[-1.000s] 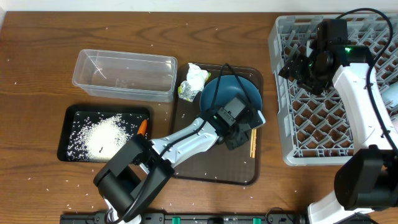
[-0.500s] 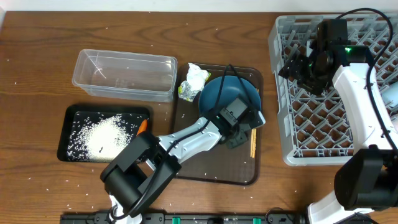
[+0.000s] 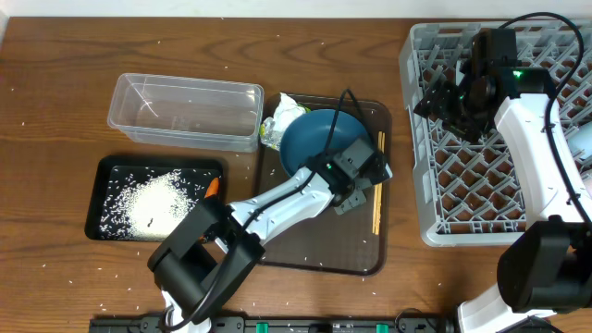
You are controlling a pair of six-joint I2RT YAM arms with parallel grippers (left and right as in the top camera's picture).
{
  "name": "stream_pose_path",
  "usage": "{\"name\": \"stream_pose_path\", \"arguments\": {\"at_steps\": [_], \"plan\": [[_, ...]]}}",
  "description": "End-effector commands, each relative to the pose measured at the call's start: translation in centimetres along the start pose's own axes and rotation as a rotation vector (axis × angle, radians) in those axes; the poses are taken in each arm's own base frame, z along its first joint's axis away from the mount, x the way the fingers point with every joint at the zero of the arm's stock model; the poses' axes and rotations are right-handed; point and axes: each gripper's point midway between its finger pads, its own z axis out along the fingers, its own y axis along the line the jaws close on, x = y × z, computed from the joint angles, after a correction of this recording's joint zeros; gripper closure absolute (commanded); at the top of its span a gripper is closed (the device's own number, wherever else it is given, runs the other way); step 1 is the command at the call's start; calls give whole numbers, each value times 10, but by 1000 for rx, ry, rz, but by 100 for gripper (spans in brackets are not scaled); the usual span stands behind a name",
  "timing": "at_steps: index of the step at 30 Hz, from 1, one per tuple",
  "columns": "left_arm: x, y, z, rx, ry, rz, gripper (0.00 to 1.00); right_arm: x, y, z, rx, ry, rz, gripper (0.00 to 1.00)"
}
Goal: Sort waste into correct bins and load items into the dishwasher rack
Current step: 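Lift the blue plate with the left gripper over the black tray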
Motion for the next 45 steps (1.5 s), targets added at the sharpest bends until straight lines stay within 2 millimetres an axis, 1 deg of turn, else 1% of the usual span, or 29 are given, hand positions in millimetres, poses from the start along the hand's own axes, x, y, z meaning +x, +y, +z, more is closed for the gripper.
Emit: {"name": "stream_pose_path", "arguments": {"at_steps": [1,4,7,11,14,17,20,24,29,33,35,38,40,42,45], "plan": [[-27,17,-32,-58,-43,-24,94,-4,-1,-10,-10,-25,-8,25],[-38,20,-47,-61,-43,-29,94,-5,-2,-10,-10,-26,-7,25],[-45,22,-56,-94,-39,-23,94,-4,-2,-10,-9,-25,-7,25],[-46,29,-66,-228,-5,-4,94,-5,-2,-10,-9,-26,-8,25],[-46,34,-76,-347,20,-25,94,-5,-1,-10,-10,-27,-7,24],[-45,37,-89,-412,33,-105,94,-5,-2,-10,-10,-26,-7,24],[-40,44,-106,-436,32,-249,94,-4,-2,-10,-9,-25,-7,24],[-28,64,-137,-457,-1,-448,94,-4,-1,-10,-10,-25,-8,24],[-4,99,-187,-454,-80,-710,94,-3,-1,-10,-12,-21,-7,24],[16,125,-219,-352,-150,-890,94,-3,-1,-10,-15,-19,-7,24],[33,139,-231,-282,-173,-1016,94,-3,-3,-10,-12,-17,-2,24],[65,155,-238,-181,-155,-1206,94,-2,-4,-10,-9,-11,-11,24],[89,162,-237,-115,-125,-1317,94,-1,-5,-10,-6,-8,-13,24],[109,169,-233,-61,-115,-1402,93,-1,-4,-10,-6,-8,-26,23],[127,178,-230,-21,-120,-1484,94,0,-3,-10,-7,-7,-28,23]]}}
